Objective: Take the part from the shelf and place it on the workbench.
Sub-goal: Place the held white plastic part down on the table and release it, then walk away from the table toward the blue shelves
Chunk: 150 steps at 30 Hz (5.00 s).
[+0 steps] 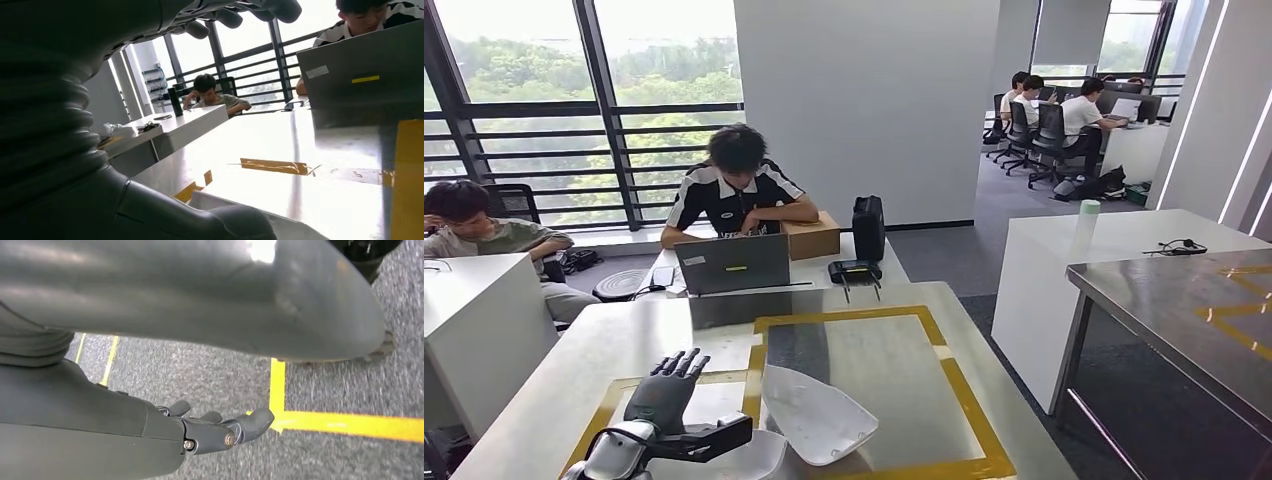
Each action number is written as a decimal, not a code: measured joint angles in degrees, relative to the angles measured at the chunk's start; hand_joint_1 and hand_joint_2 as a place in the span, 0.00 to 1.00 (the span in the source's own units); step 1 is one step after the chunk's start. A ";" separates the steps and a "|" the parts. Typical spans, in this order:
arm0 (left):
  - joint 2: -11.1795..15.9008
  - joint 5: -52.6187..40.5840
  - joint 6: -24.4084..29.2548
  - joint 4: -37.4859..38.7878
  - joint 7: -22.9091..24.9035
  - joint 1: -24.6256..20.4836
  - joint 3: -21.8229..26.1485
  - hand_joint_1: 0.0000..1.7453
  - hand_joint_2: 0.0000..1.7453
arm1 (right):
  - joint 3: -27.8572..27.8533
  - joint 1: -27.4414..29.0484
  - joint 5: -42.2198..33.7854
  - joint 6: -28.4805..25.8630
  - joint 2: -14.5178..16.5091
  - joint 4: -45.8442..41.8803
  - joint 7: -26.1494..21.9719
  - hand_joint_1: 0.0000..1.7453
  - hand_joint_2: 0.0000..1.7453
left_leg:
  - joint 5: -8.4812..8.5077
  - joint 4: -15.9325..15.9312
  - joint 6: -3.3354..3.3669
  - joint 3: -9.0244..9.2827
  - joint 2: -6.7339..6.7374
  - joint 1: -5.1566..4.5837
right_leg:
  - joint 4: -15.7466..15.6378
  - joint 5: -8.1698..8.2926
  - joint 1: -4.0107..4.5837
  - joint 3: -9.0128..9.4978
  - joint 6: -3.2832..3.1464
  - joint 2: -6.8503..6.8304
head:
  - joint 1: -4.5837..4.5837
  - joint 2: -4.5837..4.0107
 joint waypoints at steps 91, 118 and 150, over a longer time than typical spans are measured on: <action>1.15 -0.71 1.83 0.49 -2.93 1.08 3.34 0.00 1.00 | -0.02 -0.21 0.59 1.20 0.13 -0.02 0.94 0.00 0.00 | -0.63 0.04 -0.76 0.85 -0.45 0.34 | -0.90 1.37 0.52 -0.31 -0.36 -0.70 | -0.02 -0.03; 0.15 -1.12 1.62 0.89 -3.00 1.10 3.86 0.00 1.00 | -0.34 -0.17 -0.44 1.34 0.29 -0.01 1.39 0.00 0.00 | 0.23 5.37 -2.32 -2.22 -0.19 1.02 | -0.87 -0.67 0.71 0.95 -1.82 -0.83 | -0.11 -0.04; 0.32 -1.08 1.67 0.52 -3.93 1.69 4.64 0.00 1.00 | -0.44 -0.23 -0.16 1.79 0.15 -0.01 0.94 0.00 0.00 | -0.22 1.47 -1.41 0.40 -0.32 0.42 | -0.51 -0.37 0.87 0.40 -1.73 -0.81 | -0.05 -0.04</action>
